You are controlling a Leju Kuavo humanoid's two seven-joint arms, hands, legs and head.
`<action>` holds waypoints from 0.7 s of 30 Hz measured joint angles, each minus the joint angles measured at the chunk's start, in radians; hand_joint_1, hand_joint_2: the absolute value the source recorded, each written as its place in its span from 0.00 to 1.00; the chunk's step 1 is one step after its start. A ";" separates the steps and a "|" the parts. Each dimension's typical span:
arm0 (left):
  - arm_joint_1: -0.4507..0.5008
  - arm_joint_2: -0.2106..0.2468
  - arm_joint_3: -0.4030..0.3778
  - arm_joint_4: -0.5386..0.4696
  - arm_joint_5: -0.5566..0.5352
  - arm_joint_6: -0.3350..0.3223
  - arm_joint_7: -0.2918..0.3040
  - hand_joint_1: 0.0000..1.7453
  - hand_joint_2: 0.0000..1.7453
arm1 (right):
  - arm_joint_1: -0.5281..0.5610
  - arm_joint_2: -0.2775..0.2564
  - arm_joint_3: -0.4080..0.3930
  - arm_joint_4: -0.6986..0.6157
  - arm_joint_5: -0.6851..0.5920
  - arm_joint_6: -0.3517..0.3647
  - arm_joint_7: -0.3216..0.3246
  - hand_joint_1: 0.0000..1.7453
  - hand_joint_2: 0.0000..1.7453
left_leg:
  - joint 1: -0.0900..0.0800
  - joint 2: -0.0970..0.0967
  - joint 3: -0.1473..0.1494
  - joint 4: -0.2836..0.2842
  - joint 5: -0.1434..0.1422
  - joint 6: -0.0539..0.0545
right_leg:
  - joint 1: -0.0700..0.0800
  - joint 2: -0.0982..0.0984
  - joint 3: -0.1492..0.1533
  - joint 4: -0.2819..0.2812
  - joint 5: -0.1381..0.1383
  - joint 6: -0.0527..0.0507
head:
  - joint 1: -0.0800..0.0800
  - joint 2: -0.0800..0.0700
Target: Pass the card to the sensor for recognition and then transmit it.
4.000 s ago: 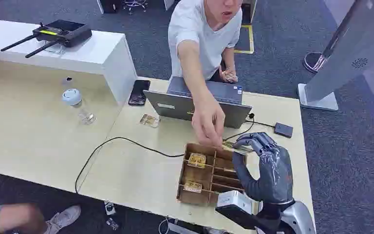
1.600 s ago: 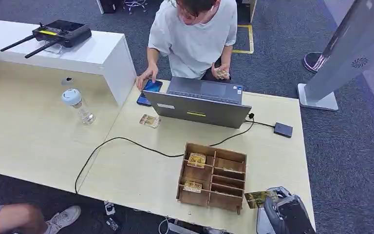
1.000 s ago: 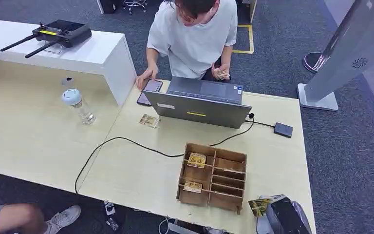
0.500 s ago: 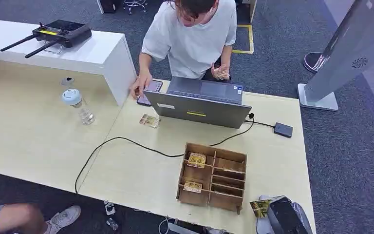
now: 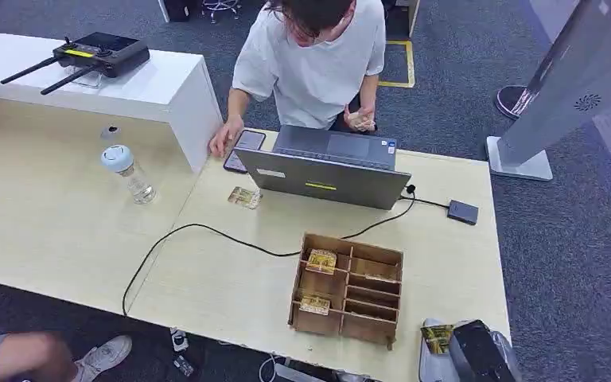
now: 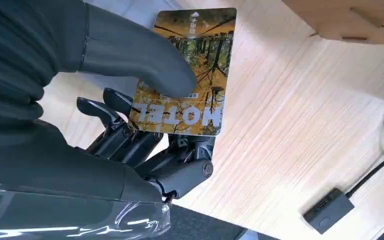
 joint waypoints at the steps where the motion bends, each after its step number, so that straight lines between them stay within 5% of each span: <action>1: 0.000 0.000 0.000 0.000 0.000 0.000 0.000 0.00 0.00 | 0.001 0.000 -0.002 0.000 0.000 -0.001 0.000 1.00 1.00 | 0.000 0.000 0.000 0.000 0.000 0.000 | 0.000 0.000 0.000 0.000 0.000 0.000 | 0.000 0.000; 21: 0.000 0.000 0.000 0.000 -0.002 0.000 0.009 0.00 0.00 | 0.008 0.013 -0.064 0.023 0.180 0.044 0.087 1.00 1.00 | 0.000 0.000 0.000 0.000 0.000 0.000 | 0.000 0.000 0.000 0.000 0.000 0.000 | 0.000 0.000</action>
